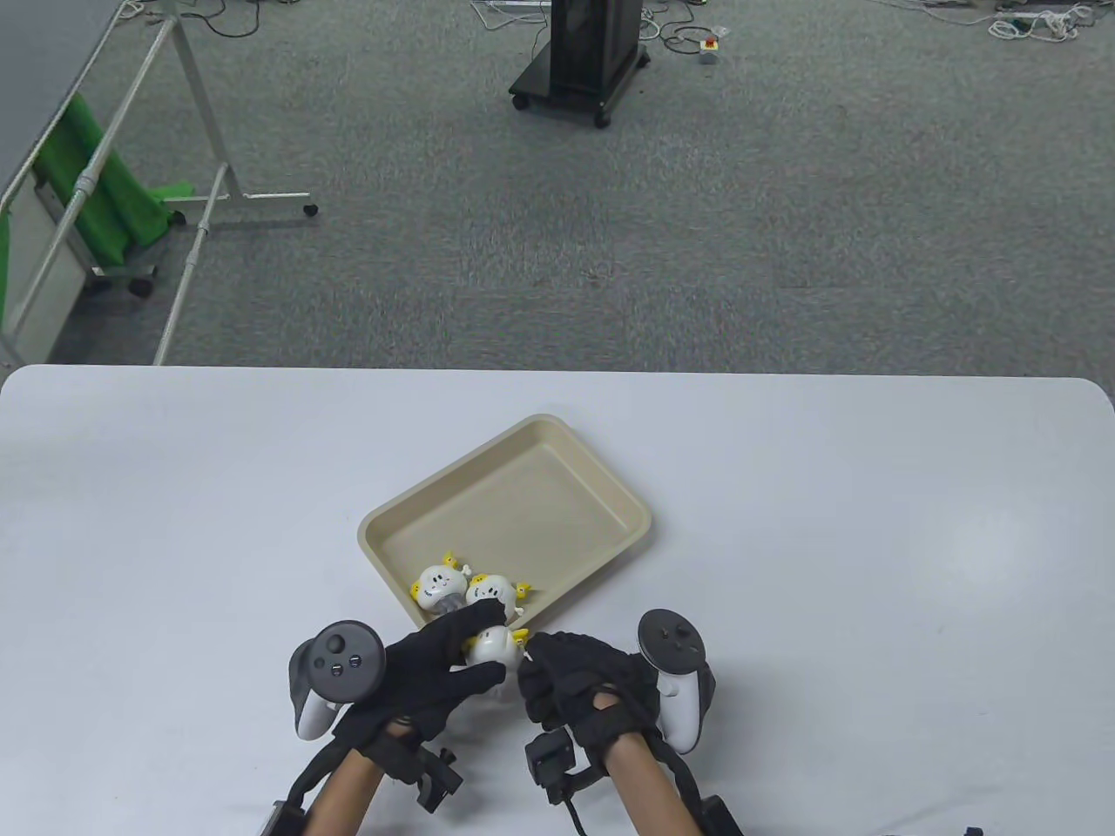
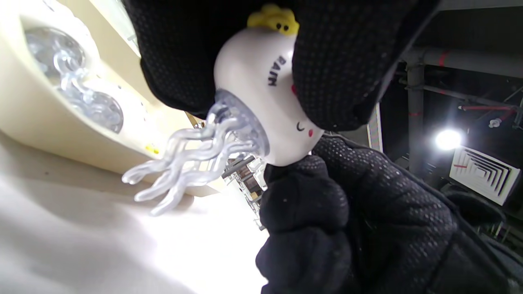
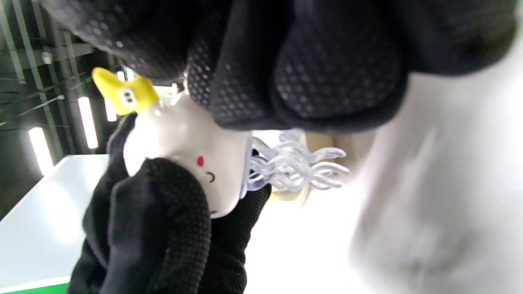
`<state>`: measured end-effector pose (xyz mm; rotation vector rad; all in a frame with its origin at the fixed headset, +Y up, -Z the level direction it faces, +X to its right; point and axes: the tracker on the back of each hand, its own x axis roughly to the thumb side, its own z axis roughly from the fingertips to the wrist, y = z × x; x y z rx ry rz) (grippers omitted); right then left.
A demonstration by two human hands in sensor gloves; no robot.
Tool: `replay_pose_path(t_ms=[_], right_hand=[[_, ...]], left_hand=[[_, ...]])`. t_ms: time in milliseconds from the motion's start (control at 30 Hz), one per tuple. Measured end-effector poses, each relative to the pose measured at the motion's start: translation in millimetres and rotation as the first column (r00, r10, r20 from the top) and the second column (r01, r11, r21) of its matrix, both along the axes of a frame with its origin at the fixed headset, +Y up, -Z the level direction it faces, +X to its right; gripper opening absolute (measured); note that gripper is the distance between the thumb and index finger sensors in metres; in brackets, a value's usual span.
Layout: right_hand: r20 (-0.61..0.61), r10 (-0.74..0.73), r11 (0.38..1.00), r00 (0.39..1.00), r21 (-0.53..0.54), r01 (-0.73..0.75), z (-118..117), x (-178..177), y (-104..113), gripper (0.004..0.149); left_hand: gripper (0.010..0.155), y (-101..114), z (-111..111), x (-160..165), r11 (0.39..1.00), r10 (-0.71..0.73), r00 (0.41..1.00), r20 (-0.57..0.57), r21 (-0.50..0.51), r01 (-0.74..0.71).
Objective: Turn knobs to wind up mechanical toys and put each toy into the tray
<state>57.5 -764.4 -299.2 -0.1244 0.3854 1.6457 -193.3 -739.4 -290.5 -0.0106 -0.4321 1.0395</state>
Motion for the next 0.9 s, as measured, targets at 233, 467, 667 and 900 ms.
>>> replay_pose_path(t_ms=[233, 467, 667, 900], right_hand=[[0.128, 0.074, 0.983, 0.989, 0.160, -0.094, 1, 14, 17, 0.053], [0.190, 0.061, 0.981, 0.980, 0.168, -0.094, -2, 28, 16, 0.053], [0.215, 0.041, 0.981, 0.976, 0.178, -0.081, -3, 34, 16, 0.053], [0.259, 0.011, 0.977, 0.966, 0.204, -0.066, -1, 43, 22, 0.052]], left_hand=[[0.073, 25, -27, 7, 0.998, -0.051, 0.993, -0.108, 0.018, 0.053], [0.072, 43, -70, 43, 0.973, -0.227, 0.963, -0.145, -0.003, 0.229], [0.072, 41, -103, 75, 0.862, -0.503, 0.848, -0.164, -0.027, 0.506], [0.072, 21, -129, 99, 0.775, -0.632, 0.766, -0.117, -0.088, 0.626]])
